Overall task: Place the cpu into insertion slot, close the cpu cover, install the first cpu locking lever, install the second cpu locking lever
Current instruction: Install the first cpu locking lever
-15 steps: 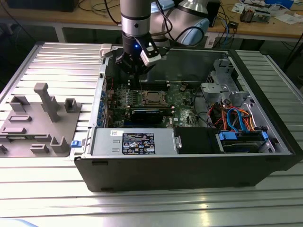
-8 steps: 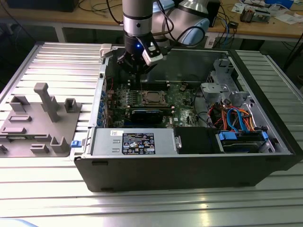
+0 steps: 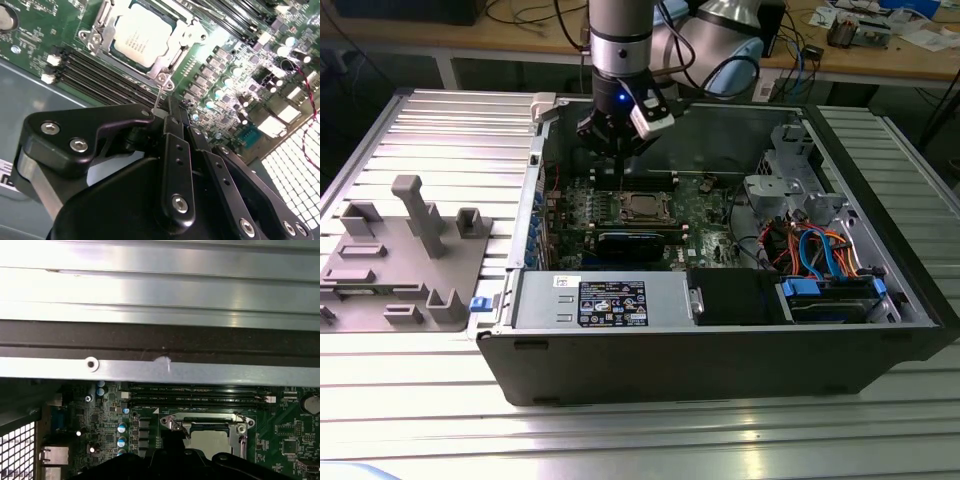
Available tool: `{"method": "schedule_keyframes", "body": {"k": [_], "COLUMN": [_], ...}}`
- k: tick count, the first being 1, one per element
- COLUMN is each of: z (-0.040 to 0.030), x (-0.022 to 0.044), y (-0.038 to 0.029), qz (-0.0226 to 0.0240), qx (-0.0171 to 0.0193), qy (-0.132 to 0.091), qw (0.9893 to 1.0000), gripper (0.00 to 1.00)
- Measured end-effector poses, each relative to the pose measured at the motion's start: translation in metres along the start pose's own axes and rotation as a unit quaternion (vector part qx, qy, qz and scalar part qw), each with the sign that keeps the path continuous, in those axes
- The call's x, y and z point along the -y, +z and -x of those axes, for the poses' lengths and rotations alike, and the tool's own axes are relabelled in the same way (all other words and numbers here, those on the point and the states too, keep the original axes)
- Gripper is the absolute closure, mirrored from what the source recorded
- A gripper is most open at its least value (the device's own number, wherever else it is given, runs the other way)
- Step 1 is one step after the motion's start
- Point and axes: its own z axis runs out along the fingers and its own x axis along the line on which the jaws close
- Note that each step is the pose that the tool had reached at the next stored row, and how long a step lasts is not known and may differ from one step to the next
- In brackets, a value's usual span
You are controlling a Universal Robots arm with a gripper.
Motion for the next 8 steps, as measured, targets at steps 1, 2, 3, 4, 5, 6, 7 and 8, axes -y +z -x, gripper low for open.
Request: {"method": "schedule_keyframes", "body": {"k": [1, 2, 3, 4, 5, 6, 7, 8], "z": [0.0025, 0.0042, 0.0052, 0.0055, 0.0057, 0.0059, 0.0061, 0.0063], "x": [0.0001, 0.0001, 0.0002, 0.0002, 0.0002, 0.0002, 0.0002, 0.0002], "y": [0.0001, 0.0001, 0.0001, 0.0001, 0.0001, 0.0002, 0.0002, 0.0002], "qz": [0.0, 0.0, 0.0, 0.0, 0.0, 0.0001, 0.0, 0.0], "qx": [0.0, 0.0, 0.0, 0.0, 0.0, 0.0001, 0.0, 0.0001], "qy": [0.0, 0.0, 0.0, 0.0, 0.0, 0.0, 0.0, 0.0], "qw": [1.0, 1.0, 1.0, 1.0, 1.0, 1.0, 1.0, 1.0], "gripper": [0.89, 0.89, 0.89, 0.89, 0.89, 0.89, 0.89, 0.89]}}
